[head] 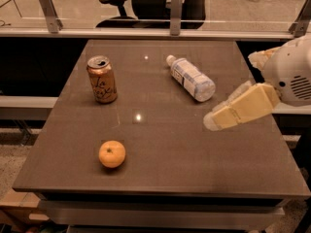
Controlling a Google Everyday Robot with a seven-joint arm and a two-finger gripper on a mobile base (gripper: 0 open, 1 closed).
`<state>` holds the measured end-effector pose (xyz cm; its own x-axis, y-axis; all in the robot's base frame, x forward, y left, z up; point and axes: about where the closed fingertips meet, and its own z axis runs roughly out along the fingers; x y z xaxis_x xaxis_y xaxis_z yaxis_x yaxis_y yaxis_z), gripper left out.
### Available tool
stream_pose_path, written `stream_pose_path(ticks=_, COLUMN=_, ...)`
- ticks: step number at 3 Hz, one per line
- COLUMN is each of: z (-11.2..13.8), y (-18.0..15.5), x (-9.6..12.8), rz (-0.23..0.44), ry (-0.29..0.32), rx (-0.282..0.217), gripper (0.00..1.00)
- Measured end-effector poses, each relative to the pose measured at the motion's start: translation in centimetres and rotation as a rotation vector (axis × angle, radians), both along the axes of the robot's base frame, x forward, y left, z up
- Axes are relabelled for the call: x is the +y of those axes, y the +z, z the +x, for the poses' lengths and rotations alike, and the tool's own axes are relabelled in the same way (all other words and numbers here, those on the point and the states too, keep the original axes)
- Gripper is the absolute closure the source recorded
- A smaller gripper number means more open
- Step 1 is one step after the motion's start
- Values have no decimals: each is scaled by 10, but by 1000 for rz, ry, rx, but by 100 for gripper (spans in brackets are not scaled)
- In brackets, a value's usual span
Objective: Pick orange can
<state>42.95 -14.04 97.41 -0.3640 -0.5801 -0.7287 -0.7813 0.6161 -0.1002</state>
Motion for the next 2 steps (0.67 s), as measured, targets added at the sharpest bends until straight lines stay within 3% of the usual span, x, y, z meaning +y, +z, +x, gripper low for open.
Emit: stream_pose_path(ticks=2, z=3, y=-19, x=28, rz=71, ry=-78, rx=-110, gripper=0)
